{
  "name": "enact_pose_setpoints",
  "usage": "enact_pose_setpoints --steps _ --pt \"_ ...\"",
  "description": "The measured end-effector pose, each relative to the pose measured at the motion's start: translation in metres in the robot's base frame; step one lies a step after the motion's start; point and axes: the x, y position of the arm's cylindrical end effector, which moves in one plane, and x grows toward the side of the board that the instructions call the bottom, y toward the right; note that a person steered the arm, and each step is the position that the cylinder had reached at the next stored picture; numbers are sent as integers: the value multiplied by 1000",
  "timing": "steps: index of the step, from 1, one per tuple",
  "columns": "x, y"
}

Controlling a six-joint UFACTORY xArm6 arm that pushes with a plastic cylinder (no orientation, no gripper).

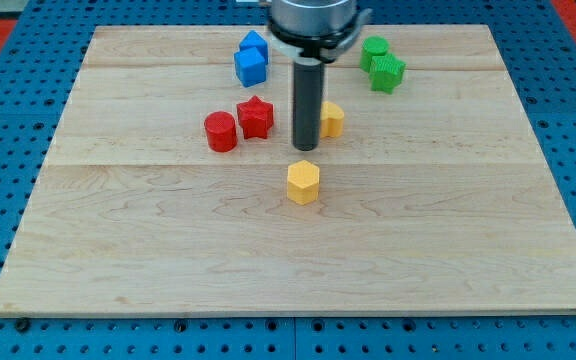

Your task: Push yellow heart closer to green star

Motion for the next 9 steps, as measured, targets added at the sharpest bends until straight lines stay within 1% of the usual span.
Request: enact_pose_setpoints --steps 1,2,3,4,5,6,8,9 --pt "-9 -12" --pt "-27 19" --pt "-44 76" --pt "-50 91" --pt "-36 91" --pt "-29 111" --pt "-69 119" --pt "-56 118"
